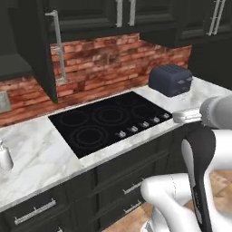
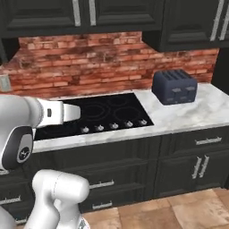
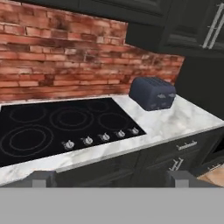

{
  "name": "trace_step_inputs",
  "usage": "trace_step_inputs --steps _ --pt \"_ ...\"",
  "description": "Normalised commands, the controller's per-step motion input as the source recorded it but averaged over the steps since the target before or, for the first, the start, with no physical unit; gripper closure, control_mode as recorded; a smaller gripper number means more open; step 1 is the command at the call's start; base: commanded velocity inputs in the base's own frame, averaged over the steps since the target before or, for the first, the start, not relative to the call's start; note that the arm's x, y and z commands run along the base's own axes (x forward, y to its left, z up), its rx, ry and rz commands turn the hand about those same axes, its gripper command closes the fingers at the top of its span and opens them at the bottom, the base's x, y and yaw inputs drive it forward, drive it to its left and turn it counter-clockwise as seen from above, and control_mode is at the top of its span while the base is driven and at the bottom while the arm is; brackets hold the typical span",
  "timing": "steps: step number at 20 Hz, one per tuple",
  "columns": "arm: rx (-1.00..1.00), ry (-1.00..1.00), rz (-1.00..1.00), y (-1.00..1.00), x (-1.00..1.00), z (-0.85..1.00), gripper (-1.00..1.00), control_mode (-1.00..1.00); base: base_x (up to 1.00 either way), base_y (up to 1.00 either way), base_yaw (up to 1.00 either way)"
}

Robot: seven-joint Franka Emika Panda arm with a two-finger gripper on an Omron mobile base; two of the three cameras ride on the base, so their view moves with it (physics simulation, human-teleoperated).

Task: Grab the spray bottle from the cabinet, then place it next to the cutting board for sanitizing. Then grab the dish brush from the countertop next to the sink and place it next to the cutting board.

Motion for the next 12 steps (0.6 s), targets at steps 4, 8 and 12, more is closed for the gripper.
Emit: trace_step_inputs --steps 4,8,12 --pt "0.0 0.0 0.0 0.0 0.0 0.0 -1.0 1.0 0.14 -0.6 -0.5" --pt "0.0 0.0 0.0 0.0 0.0 0.0 -1.0 1.0 0.2 -0.55 -0.53" --pt "0.0 0.0 0.0 0.0 0.0 0.0 -1.0 1.0 0.3 -0.33 -0.61"
